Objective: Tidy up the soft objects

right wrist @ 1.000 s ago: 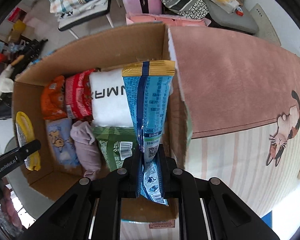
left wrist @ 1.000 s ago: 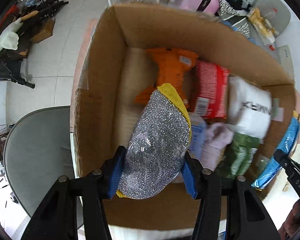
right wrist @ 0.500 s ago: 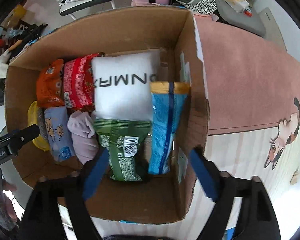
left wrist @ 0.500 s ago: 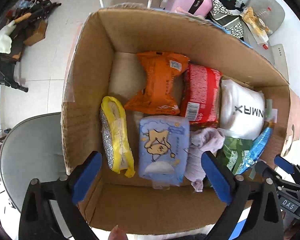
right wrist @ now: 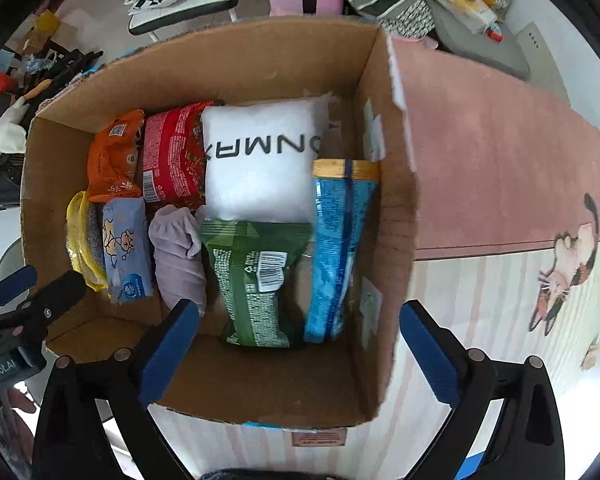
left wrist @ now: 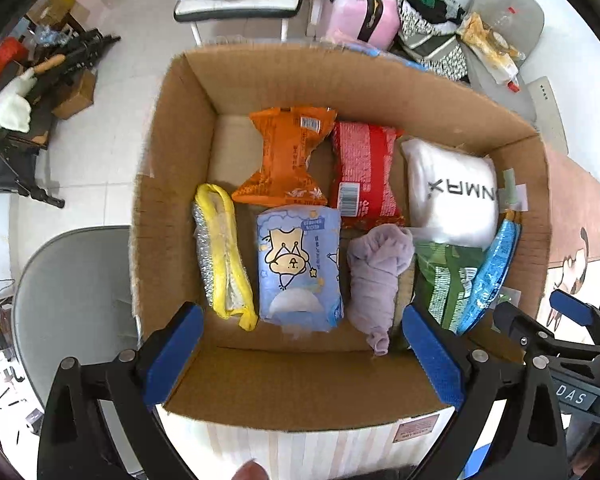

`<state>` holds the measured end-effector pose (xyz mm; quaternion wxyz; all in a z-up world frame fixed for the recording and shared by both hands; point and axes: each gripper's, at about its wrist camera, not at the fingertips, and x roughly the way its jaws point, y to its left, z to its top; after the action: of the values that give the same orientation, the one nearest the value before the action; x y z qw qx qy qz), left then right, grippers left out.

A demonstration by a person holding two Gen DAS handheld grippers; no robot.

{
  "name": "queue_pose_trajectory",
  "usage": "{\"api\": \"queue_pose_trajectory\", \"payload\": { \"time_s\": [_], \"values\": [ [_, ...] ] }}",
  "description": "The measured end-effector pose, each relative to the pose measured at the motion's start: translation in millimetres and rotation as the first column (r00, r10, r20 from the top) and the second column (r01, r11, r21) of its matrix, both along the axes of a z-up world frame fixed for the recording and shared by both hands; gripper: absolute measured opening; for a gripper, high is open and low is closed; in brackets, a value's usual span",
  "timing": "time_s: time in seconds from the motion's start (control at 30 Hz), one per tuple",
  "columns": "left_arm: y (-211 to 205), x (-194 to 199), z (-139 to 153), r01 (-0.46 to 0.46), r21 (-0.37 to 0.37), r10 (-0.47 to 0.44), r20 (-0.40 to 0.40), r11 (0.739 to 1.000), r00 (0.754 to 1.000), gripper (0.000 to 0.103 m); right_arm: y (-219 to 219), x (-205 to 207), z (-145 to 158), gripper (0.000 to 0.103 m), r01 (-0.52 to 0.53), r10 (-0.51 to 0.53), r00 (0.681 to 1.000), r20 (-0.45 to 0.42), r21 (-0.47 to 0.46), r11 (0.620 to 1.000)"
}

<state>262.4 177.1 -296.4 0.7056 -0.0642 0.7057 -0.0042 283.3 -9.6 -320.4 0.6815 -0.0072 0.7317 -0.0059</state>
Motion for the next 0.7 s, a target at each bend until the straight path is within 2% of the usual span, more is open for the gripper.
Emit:
{"api": "queue_pose_trajectory", "payload": {
  "time_s": [0.17, 0.33, 0.7],
  "values": [
    [-10.3, -16.1, 33.0, -0.009, 0.008, 0.009, 0.088, 1.0, 0.996, 0.102, -8.2, -15.9, 28.8, 0.103, -0.01, 0.011, 0.997, 0.078, -0.016, 1.0],
    [-23.0, -36.0, 67.9, -0.002, 0.026, -0.003, 0.178, 1.0, 0.984, 0.102, -12.4, -41.2, 70.1, 0.103, -0.023, 0.027, 0.986, 0.166, -0.022, 0.999],
    [-36.7, -107.7, 152.2, -0.004, 0.067, -0.02, 0.359, 0.998, 0.933, 0.102, -17.8, -117.4, 170.2, 0.103, -0.062, 0.051, 0.938, 0.342, 0.022, 0.998]
  ]
}}
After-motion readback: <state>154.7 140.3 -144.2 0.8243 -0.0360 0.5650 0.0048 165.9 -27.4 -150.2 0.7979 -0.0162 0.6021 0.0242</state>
